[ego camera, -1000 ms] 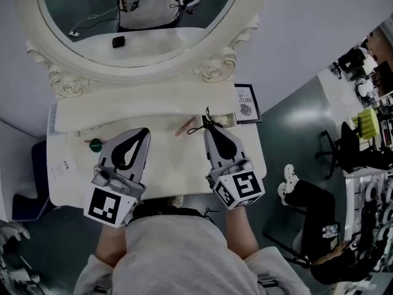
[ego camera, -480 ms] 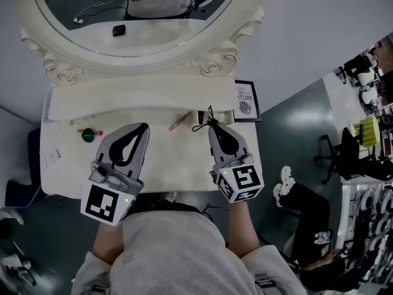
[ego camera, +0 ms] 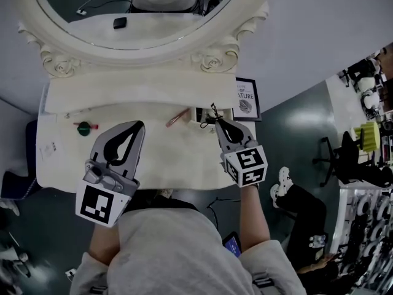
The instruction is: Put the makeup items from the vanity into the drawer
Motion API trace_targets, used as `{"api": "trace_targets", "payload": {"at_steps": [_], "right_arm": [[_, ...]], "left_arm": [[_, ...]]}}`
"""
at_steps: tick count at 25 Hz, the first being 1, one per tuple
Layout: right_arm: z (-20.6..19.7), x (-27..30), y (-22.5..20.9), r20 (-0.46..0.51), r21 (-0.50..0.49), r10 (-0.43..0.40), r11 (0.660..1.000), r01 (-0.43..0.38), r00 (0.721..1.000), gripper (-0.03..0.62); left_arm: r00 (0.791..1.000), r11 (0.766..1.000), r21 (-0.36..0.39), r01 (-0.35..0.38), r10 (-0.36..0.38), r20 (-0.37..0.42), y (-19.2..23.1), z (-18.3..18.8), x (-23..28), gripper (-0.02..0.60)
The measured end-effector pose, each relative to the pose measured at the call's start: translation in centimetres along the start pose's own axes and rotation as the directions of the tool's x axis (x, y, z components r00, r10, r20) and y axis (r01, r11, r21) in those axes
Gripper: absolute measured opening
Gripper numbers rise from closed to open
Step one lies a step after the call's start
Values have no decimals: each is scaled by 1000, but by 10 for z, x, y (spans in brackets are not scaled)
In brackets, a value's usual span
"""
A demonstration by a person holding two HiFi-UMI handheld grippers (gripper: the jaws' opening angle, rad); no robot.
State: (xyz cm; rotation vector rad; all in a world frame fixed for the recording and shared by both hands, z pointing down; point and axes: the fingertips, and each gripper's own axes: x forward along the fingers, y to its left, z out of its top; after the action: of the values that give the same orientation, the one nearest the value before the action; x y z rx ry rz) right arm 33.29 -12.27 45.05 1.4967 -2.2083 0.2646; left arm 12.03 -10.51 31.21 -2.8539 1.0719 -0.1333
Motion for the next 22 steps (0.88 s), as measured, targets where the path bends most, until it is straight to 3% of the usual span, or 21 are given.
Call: {"api": "trace_targets", "payload": {"at_steps": [7,11,16,22], "right_arm": [[-22,17,-7,-120,-49,67,996,-73,991,29],[-33,26,-8,-207,-128,103,983,-131,973,29],[-48,36,-7,-329,-196,154,954,-227,932,29],[-63,45,-10,-463,-214,199,921,-327,864,29]], "left_arm": [[1000,1000,14,-23,23,-12,3,-2,-3,11],[999,999,29,-32,32,-12,4,-1,-5,11],[999,998,39,-44,44,-15,5,-2,-7,11],[998,997,46,-60,61,-14,8,0,-10,11]]}}
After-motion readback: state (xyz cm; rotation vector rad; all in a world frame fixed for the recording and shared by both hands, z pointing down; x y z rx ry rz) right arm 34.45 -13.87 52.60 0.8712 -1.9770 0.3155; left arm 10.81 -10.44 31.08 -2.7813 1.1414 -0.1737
